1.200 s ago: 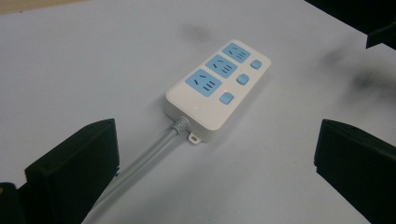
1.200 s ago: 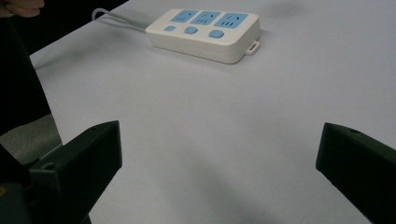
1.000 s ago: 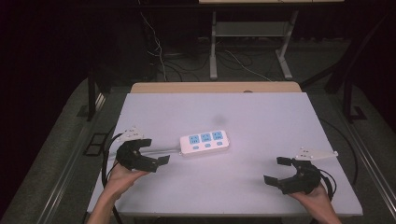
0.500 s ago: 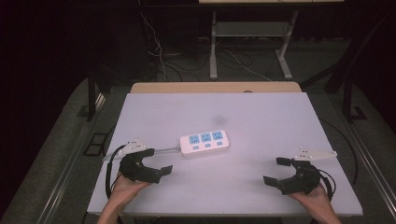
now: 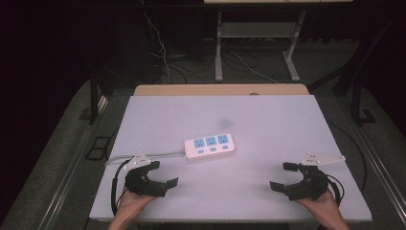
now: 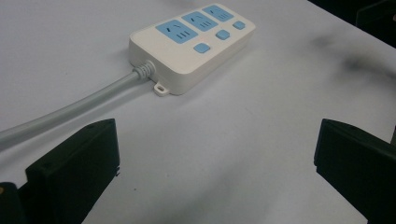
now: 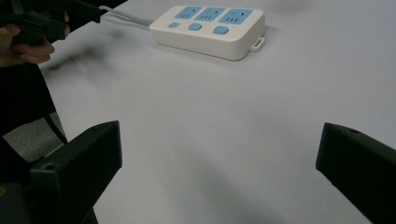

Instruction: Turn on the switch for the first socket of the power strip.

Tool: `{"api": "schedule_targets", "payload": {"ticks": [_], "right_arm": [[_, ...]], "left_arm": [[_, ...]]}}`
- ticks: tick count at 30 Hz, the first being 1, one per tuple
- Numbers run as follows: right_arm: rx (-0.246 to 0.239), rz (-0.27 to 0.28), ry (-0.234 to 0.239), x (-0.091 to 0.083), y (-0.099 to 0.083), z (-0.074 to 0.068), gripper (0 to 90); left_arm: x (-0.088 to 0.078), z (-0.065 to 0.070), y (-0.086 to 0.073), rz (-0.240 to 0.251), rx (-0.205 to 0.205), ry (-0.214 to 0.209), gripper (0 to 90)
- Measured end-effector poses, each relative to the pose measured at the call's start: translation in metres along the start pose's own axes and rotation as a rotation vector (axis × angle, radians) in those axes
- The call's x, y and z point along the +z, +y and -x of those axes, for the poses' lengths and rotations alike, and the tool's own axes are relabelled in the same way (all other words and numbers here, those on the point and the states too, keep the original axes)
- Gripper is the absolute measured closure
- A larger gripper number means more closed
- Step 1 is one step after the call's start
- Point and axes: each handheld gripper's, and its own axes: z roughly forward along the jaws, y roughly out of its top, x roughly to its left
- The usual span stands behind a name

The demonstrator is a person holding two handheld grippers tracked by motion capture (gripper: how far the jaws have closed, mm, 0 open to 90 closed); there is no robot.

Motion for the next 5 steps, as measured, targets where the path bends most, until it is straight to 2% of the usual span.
{"api": "schedule_targets", "payload": {"ticks": [5], "right_arm": [[0.004,0.003,0.004,-0.0012,-0.0009,-0.0007,0.0]], "left_arm": [[0.0006,0.0018,-0.0032,-0.001,0.006,-0.004,0.0]]}}
